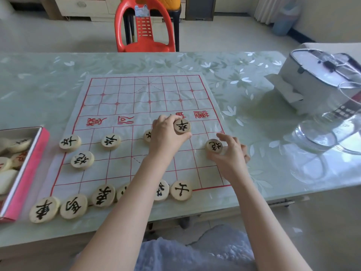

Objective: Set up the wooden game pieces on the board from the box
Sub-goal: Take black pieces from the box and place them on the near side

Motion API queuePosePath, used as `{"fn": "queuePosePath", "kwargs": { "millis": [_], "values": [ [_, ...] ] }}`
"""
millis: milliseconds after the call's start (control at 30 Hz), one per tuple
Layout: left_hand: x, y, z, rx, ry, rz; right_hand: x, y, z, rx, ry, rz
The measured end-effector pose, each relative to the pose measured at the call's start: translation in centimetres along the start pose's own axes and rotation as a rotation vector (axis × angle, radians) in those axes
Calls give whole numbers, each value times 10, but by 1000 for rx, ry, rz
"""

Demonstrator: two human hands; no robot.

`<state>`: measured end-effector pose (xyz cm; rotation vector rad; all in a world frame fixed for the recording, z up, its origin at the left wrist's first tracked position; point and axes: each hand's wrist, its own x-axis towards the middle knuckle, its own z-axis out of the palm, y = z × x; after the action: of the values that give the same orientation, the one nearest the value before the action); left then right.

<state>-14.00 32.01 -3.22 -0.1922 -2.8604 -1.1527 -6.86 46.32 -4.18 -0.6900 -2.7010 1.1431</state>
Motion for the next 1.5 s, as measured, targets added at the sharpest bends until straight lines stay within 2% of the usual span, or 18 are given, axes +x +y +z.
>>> {"fn": "queuePosePath", "kwargs": {
  "millis": [333, 533, 800, 1000, 1133, 1500],
  "values": [
    [8, 1, 29, 184, 1, 32, -6, -12, 2, 111, 14, -69],
    [8, 2, 23, 144, 21, 14, -10, -18, 9, 138, 5, -85],
    [-7, -29, -43, -39, 86, -22, -28, -46, 25, 84, -58, -183],
    [-29, -64, -104, -67, 97, -85, -42, -73, 39, 84, -102, -239],
    [-44, -100, -145, -63, 148, -189, -54, -99, 55, 98, -138, -299],
    [-67, -212, -230, 52, 457, -317, -91, -181, 133, 113, -305, -455]
  ]
}}
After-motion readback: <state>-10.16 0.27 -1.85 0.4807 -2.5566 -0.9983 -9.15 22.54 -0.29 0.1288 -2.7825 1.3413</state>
